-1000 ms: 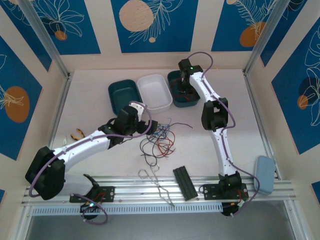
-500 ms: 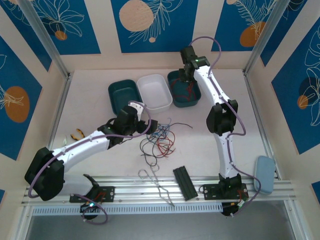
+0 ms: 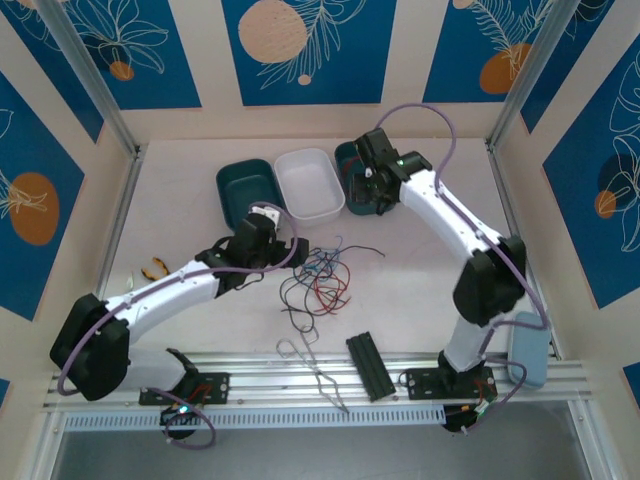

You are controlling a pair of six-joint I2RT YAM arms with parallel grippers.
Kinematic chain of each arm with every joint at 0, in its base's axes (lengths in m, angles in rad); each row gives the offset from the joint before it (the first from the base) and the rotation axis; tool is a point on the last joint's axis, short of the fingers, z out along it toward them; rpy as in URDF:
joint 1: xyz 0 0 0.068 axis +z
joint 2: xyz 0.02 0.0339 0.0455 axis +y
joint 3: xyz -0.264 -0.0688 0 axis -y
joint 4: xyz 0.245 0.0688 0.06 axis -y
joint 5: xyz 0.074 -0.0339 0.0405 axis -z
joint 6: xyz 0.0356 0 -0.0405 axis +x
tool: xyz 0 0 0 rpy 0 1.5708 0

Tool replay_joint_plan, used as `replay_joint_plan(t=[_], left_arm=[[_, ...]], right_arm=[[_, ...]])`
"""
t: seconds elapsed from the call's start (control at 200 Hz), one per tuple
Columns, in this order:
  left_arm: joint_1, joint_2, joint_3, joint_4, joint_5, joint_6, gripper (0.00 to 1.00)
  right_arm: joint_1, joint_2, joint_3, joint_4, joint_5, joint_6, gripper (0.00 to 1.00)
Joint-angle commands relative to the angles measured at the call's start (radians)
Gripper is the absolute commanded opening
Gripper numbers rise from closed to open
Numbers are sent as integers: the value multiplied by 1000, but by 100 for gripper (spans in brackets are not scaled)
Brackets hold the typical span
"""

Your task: Untangle the cables

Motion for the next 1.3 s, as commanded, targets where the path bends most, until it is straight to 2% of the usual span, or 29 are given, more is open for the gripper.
replay_joint_plan(t=[0.0,0.205,0.33,0.48,0.64,1.01,1.295], left_arm=[[14,39,12,-34,34,-42,99],[12,121,33,-2,122,-51,98],[12,172,48,13,161,-52,98],[8,250,78,11,221,-45,96],[1,294,84,32,255,-66,93],[0,328,79,48,256,-87,88],[0,345,71,68,261,-101,80]], right_arm=[[60,-109,-156,56,-39,124,54],[169,-238,-402,117,-159,279,50],[228,-253,-498,143,-190,326,50],[238,-231,-569,181,-249,347,41],[245,-200,-585,227,-292,316,39],[245,-81,-539,246,-314,260,36],[244,-57,-539,279,-326,272,25]])
